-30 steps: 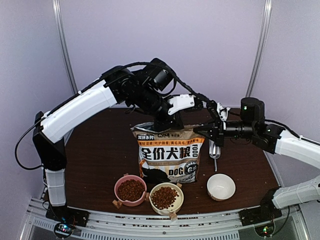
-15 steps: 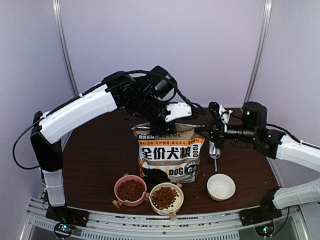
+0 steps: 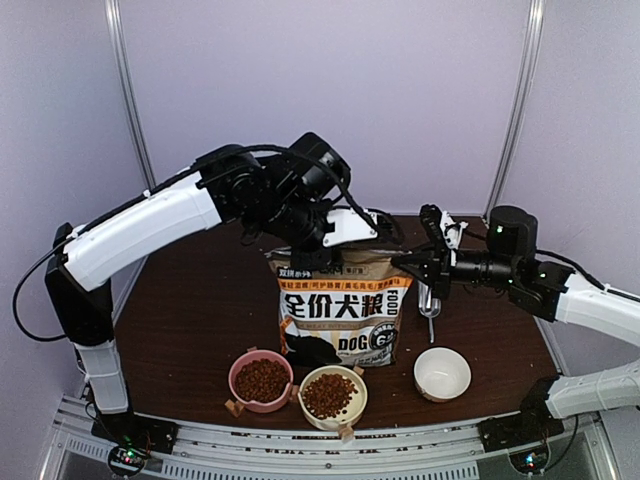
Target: Serve the pet food
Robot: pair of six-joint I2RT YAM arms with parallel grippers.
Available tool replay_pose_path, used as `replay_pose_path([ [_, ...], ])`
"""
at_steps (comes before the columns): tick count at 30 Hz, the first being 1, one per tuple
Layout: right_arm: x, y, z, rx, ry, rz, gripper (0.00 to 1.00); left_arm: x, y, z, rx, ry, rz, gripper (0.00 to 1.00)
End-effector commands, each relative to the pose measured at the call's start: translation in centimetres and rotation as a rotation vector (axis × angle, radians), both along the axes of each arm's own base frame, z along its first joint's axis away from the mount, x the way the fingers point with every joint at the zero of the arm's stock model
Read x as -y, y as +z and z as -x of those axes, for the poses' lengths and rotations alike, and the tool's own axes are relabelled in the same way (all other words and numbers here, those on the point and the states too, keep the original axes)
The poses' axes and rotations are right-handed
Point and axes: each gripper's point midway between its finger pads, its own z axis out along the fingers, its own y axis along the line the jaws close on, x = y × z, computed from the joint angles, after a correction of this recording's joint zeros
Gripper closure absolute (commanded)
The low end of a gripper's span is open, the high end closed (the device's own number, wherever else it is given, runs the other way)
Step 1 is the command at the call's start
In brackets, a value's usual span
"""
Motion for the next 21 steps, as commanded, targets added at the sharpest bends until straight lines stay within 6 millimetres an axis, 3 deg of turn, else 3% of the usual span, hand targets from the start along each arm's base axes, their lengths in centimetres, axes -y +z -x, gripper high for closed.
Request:
replay_pose_path([
  [1, 1.0, 4.1, 0.1, 0.097, -0.044, -0.088, 1.0, -1.9, 1.9, -0.9, 0.085, 0.048, -0.003, 0.62],
  [12, 1.1, 4.0, 0.0, 0.09, -0.054, -0.079, 1.0, -2.4, 1.3, 0.8, 0.107, 0.015, -0.025, 0.56],
  [21, 1.1, 4.2, -0.1, 0.085, -0.056, -0.081, 1.0, -2.7, 2.5, 0.2, 0.194, 0.038, -0.002, 0.75],
])
